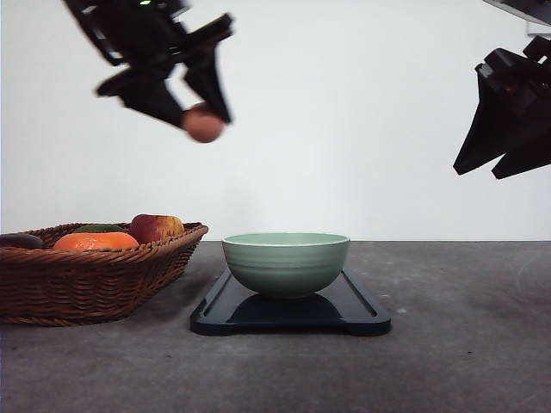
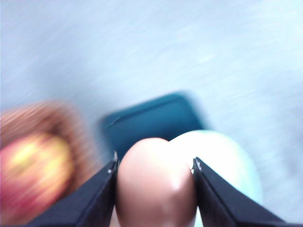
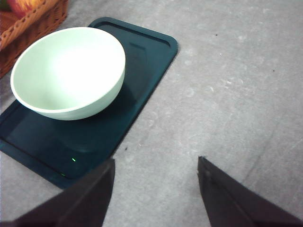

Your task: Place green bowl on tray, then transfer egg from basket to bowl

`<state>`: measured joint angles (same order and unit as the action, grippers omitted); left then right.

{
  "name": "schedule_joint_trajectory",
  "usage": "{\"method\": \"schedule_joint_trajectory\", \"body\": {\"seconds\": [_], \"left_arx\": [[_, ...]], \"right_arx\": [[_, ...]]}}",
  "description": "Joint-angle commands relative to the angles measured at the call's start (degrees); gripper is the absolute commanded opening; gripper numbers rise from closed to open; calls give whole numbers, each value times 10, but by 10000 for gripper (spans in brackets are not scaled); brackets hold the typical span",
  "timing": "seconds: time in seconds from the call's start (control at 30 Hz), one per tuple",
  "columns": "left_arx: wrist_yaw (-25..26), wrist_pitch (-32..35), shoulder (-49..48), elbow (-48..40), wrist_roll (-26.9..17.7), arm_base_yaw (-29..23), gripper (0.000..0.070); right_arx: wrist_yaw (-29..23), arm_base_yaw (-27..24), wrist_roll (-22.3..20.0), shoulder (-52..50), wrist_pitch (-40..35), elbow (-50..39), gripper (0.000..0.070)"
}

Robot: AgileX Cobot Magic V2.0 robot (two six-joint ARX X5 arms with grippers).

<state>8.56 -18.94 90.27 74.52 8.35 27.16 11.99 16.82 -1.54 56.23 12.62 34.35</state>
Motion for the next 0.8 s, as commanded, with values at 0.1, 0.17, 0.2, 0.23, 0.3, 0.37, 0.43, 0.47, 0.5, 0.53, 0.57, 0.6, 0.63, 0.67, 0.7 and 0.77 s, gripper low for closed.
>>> {"method": "schedule_joint_trajectory", "body": {"seconds": [0.1, 0.17, 0.2, 0.23, 0.3, 0.37, 0.43, 0.47, 0.5, 0.53, 0.57, 0.6, 0.63, 0.67, 0.7, 0.77], "left_arx": [[-25, 53, 47, 10, -11, 44, 223], [-31, 65, 66, 10, -18, 59, 223], [-32, 69, 76, 10, -19, 65, 223], [-32, 71, 86, 10, -19, 71, 223], [-32, 75, 106, 10, -19, 79, 223], [-32, 80, 124, 10, -19, 88, 223], [-32, 85, 140, 10, -19, 94, 223], [-32, 87, 149, 10, -19, 97, 223], [-32, 89, 158, 10, -19, 100, 223], [-32, 91, 166, 10, -19, 102, 223], [-32, 92, 173, 10, -19, 103, 223], [-32, 94, 180, 10, -19, 104, 223], [-32, 96, 187, 10, -19, 105, 223], [-32, 97, 193, 10, -19, 106, 223], [-32, 99, 198, 10, -18, 108, 223], [-32, 100, 206, 10, -18, 108, 223]], "right_arx": [[-1, 2, -4, 4, -6, 4, 346], [-1, 2, -4, 4, -6, 4, 346], [-1, 2, -4, 4, -6, 4, 346], [-1, 2, -4, 4, -6, 4, 346], [-1, 2, -4, 4, -7, 4, 346], [-1, 2, -4, 4, -8, 4, 346], [-1, 2, -4, 4, -10, 4, 346], [-1, 2, -4, 4, -10, 4, 346], [-1, 2, -4, 4, -10, 4, 346], [-1, 2, -4, 4, -10, 4, 346], [-1, 2, -4, 4, -10, 4, 346], [-1, 2, -4, 4, -10, 4, 346], [-1, 2, -4, 4, -10, 4, 346], [-1, 2, -4, 4, -10, 4, 346], [-1, 2, -4, 4, -11, 4, 346], [-1, 2, -4, 4, -11, 4, 346]]}}
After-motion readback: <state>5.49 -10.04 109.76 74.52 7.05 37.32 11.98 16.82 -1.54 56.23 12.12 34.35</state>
